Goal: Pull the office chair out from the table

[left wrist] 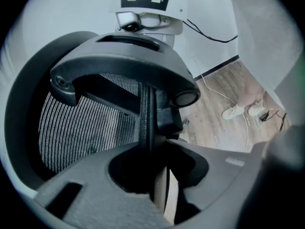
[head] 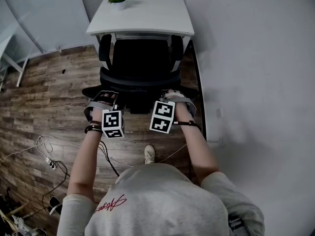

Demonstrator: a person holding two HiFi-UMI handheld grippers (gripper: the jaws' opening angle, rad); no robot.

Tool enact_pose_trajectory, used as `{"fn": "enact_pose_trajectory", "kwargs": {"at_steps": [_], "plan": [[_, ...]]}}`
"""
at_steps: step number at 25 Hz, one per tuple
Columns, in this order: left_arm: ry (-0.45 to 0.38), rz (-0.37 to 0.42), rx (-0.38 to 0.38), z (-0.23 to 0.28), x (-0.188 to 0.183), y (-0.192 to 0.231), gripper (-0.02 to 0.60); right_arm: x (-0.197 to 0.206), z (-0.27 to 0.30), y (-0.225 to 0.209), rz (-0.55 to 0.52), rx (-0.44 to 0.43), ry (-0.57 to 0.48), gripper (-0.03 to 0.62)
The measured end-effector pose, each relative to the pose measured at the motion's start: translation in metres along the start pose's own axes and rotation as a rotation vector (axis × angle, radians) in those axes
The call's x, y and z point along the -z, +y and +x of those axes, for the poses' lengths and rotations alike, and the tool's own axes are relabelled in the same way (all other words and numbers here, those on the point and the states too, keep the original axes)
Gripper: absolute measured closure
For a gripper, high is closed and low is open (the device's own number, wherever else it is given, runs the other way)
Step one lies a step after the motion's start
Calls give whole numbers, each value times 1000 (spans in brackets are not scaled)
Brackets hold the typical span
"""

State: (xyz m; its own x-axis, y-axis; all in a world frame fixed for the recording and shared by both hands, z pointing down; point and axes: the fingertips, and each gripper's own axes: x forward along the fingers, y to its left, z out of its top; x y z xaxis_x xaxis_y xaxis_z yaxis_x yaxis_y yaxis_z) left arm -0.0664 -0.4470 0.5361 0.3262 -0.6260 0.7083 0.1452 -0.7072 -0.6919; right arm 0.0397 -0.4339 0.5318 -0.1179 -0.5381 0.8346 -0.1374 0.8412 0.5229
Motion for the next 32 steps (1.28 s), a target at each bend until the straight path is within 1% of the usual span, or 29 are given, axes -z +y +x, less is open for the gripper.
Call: {"fn": "enact_pose_trajectory", "kwargs": {"at_steps": [12,16,23,32], "plan": [[-5,7,-2,-12,-3,-13,489,-2,-11,15,5,1,3,485],[-2,15,-14,-16,-5,-17,489,-1,-14,22,6,6,1,486],[-14,7,-3,-26,-10,-27,489,-3,-21,33,6,6,2,485],[-12,18,-12,-35,-14,-37,489,-2,-29,46,9,8,3,485]]}}
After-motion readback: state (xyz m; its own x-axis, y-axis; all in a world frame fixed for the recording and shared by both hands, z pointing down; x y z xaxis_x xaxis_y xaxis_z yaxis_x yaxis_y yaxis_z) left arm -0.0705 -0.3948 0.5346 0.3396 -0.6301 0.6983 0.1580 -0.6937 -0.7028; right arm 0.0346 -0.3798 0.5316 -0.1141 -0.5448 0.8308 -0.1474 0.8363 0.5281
